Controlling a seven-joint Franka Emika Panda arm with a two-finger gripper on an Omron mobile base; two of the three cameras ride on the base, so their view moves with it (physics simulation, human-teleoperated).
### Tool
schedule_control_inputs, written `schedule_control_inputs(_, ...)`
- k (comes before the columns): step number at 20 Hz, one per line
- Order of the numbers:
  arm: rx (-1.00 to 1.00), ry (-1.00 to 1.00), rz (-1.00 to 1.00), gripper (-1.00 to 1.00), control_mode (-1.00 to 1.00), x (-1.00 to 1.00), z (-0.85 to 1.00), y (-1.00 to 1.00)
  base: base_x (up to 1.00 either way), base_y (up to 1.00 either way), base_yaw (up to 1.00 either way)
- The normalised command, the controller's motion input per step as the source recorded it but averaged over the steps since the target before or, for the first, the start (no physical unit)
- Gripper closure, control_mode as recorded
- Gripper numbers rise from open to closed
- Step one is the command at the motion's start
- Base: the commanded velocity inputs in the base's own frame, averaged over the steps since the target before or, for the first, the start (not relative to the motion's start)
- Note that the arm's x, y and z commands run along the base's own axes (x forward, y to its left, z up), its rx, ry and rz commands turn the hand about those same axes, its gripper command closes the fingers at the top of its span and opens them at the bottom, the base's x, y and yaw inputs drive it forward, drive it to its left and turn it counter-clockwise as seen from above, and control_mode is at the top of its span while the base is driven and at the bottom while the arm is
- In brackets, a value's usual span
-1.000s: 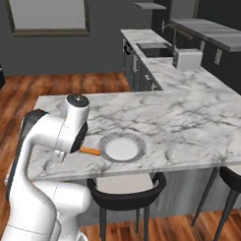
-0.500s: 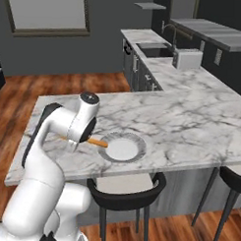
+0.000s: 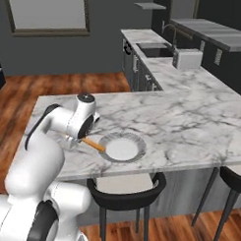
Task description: Take the fork and place it on the left side of the plate. Then take the spoon and place it on the right side of the plate. Make sure they're directly next to the plate.
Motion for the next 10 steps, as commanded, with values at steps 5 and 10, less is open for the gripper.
schedule_control_inputs(5,0.0,0.15,-0.36,1.0,-1.0,0.16,-0.49,0.19,0.0,0.0,0.0)
schedule_control_inputs(10,0.0,0.03,-0.25,1.0,-1.0,0.44,-0.47,0.01,0.0,0.0,0.0)
